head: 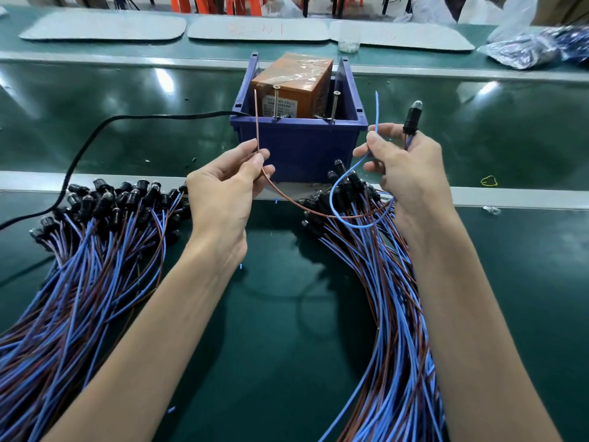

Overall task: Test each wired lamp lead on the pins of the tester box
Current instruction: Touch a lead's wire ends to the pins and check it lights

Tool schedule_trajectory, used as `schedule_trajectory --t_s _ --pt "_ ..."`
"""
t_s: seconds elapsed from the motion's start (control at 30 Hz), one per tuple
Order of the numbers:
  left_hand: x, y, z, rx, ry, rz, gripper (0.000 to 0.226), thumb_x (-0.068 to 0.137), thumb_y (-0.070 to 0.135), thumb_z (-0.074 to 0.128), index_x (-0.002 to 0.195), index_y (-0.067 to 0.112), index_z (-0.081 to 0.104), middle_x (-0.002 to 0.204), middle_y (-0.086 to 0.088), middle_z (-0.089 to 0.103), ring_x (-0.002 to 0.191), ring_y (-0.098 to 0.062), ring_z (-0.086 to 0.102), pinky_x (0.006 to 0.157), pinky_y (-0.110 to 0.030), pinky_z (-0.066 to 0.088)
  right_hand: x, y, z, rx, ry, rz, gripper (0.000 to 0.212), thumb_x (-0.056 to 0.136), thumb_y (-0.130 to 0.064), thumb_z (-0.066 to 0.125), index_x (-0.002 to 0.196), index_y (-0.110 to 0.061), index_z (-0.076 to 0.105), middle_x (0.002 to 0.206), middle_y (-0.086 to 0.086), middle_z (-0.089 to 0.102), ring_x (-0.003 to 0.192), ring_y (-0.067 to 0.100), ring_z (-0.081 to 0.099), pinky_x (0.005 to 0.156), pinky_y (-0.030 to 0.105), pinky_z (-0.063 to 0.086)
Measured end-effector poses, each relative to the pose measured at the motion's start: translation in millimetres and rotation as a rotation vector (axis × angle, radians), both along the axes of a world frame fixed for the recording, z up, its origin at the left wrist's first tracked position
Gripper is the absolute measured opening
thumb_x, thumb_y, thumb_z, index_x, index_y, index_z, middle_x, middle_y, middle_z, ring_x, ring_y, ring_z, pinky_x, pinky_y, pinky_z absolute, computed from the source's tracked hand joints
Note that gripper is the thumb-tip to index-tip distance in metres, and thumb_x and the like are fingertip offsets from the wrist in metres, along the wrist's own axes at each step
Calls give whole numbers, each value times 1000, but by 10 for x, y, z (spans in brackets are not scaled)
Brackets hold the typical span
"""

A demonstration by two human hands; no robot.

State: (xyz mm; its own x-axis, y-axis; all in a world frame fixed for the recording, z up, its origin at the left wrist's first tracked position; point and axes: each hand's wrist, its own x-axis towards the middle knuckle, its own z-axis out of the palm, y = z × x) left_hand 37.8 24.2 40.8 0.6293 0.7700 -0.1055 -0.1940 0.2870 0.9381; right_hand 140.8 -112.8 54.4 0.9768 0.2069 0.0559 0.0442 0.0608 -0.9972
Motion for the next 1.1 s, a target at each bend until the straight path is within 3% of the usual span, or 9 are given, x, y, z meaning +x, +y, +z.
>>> schedule_trajectory --t_s 0.27,0.33,0.4,0.47,0.6,0.8,1.1 --pt "14 6 -6 -24 11 29 21 91 -6 55 99 7 69 88 -3 71 66 -5 67 66 -13 51 30 1 -53 -26 -63 -62 8 96 -12 54 93 -19 57 51 -12 63 58 4 62 72 21 52" --pt "15 3 -3 -22 14 31 22 91 -7 54 100 7 69 87 -2 71 65 -4 67 66 -13 51 23 -3 -50 1 -38 -48 6 96 -9 54 96 -15 53 49 -10 62 53 7 63 66 22 53" --pt "12 -2 0 -19 20 29 22 91 -7 54 101 7 69 86 -1 71 65 -4 66 66 -13 51 4 -6 -32 27 -6 -41 8 96 -7 53 93 -14 54 52 -7 60 46 8 63 48 14 46" --pt "7 -2 6 -16 23 24 23 91 -7 54 101 7 69 86 0 71 65 -4 66 65 -12 50 -9 -5 -21 16 1 -66 10 96 -8 54 90 -15 58 58 -5 60 44 7 62 41 11 38" --pt "-2 -10 20 -7 39 1 23 91 -6 54 102 8 69 86 0 71 66 -4 67 65 -12 50 -6 3 -23 25 5 -73 7 96 -10 54 103 -9 56 53 -8 65 42 2 56 44 11 40" --pt "-15 -23 38 24 70 -47 24 91 -6 54 100 10 70 89 -2 72 68 -4 66 65 -12 50 -34 18 -20 13 10 -26 15 96 -10 56 84 -16 61 66 -5 71 41 1 50 47 12 41" --pt "-30 -40 55 58 96 -61 23 91 -5 54 98 9 71 83 0 72 64 -4 64 64 -11 49 -80 46 -17 -33 47 52 14 95 -9 55 94 -12 68 67 -6 72 41 1 45 44 11 39"
